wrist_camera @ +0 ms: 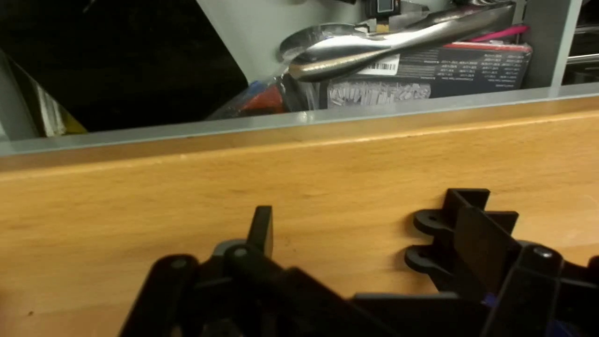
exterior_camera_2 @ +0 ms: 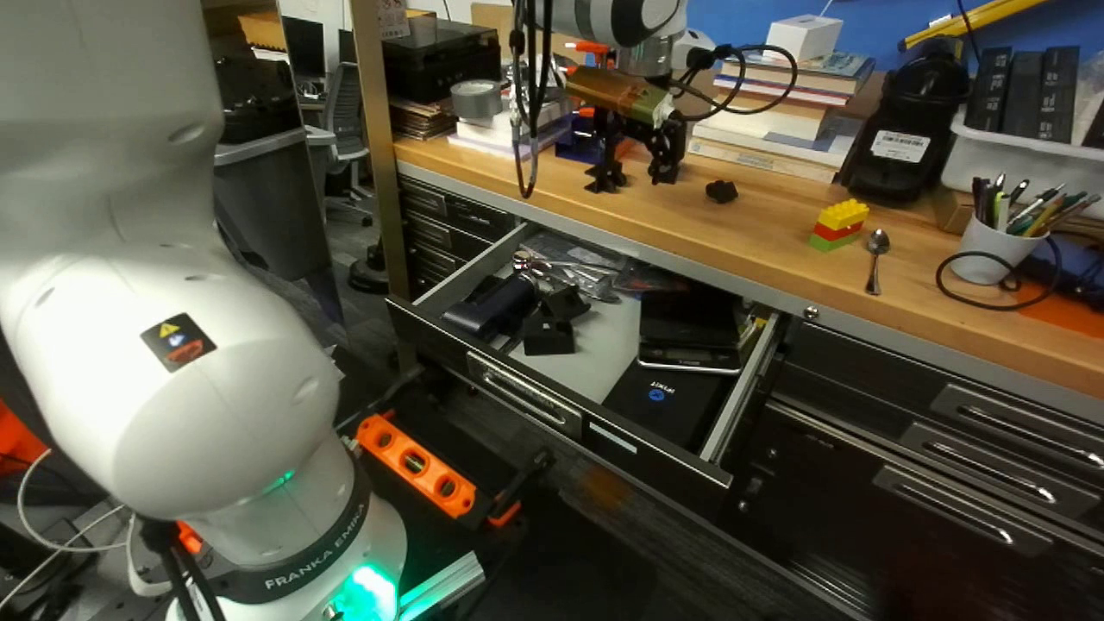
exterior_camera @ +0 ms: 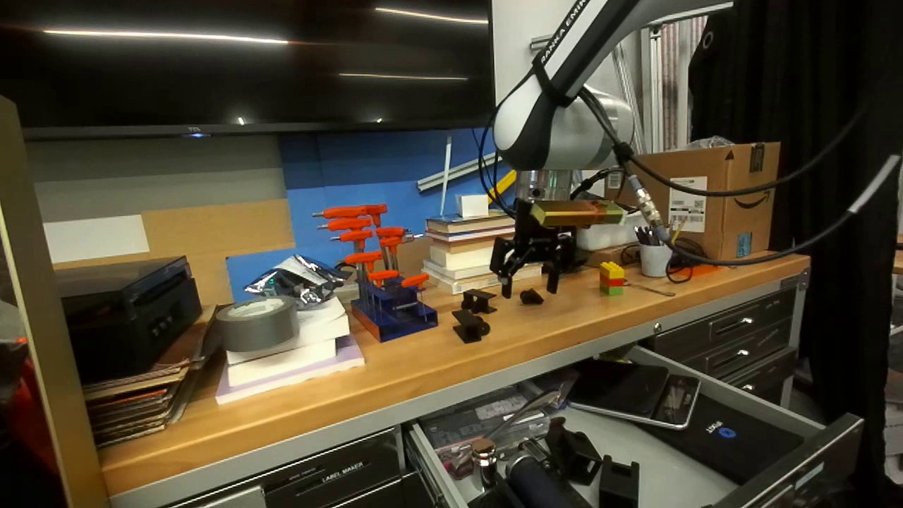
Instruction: Pick up the black objects from the countertop and put them inside the open drawer then close the drawer
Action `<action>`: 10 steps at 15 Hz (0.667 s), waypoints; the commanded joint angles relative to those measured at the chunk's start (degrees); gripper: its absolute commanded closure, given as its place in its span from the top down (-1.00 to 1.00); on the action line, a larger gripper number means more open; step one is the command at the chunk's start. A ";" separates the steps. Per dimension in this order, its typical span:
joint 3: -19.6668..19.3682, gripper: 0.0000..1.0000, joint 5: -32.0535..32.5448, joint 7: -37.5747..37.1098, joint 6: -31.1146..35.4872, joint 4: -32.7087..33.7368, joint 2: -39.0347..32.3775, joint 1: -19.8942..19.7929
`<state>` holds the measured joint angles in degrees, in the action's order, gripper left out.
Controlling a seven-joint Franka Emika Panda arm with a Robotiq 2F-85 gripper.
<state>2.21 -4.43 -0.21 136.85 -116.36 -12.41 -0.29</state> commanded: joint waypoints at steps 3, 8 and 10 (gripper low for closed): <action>3.07 1.00 -6.56 7.08 -3.69 11.35 -7.98 -0.20; 5.69 1.00 -9.40 9.49 -5.20 17.31 -13.28 -0.03; 6.35 1.00 -9.65 9.60 -5.68 19.13 -15.23 0.15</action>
<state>7.63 -12.31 7.70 133.59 -102.30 -24.32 -0.20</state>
